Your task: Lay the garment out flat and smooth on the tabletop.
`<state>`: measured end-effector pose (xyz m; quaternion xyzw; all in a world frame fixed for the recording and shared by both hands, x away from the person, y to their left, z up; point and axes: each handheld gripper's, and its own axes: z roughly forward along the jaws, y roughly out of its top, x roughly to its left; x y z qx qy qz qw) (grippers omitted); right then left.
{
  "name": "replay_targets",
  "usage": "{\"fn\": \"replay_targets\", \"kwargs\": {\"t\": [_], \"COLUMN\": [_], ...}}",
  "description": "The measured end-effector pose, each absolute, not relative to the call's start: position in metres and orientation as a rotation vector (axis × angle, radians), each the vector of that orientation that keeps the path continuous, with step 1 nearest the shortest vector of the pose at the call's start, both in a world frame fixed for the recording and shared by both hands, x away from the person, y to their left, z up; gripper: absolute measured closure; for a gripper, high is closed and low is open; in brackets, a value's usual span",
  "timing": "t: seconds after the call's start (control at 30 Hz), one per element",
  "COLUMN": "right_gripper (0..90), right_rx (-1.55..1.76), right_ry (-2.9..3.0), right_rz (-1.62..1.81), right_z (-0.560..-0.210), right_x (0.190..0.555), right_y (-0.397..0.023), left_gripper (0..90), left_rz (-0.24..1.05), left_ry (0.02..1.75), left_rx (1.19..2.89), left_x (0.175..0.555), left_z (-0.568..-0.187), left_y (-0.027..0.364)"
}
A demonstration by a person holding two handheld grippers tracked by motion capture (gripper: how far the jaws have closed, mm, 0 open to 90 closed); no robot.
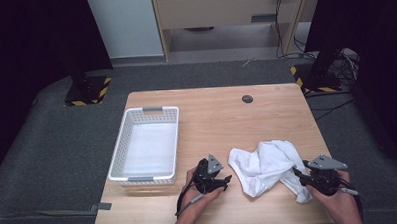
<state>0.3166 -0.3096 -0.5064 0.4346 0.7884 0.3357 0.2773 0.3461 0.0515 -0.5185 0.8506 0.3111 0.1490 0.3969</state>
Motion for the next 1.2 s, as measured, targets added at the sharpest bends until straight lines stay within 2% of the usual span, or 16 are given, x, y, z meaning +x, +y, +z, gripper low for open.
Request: {"fn": "replay_targets", "kwargs": {"t": [0.17,0.4,0.63,0.87,0.93,1.07,1.13,1.2], "right_gripper": [53.4,43.1,34.8,31.9,33.5,44.0,51.1,64.5], "right_rx": [1.08,0.907,0.724,0.648,0.666,0.705,0.724,0.734], "right_ry": [2.136,2.218,2.309,2.376,2.391,2.429,2.441,2.452], "right_rz": [0.928,1.132,1.185,1.111,1.079,0.974,0.966,0.97], "right_z": [-0.498,-0.492,-0.498,-0.515,-0.519,-0.531,-0.535,-0.534], "right_x": [0.305,0.301,0.3,0.307,0.31,0.314,0.315,0.315], "right_y": [-0.303,-0.268,-0.236,-0.222,-0.221,-0.22,-0.22,-0.219], "left_gripper": [38.4,38.0,37.8,37.6,37.6,37.5,37.5,37.5], "left_rz": [0.382,0.379,0.368,0.357,0.358,0.356,0.355,0.354], "left_ry": [0.793,0.802,0.794,0.78,0.78,0.783,0.783,0.785], "left_rx": [2.148,2.149,2.154,2.165,2.163,2.164,2.164,2.164], "left_x": [0.347,0.348,0.346,0.344,0.344,0.345,0.345,0.345], "left_z": [-0.516,-0.516,-0.517,-0.518,-0.518,-0.518,-0.519,-0.519], "left_y": [0.053,0.056,0.053,0.05,0.05,0.05,0.05,0.049]}}
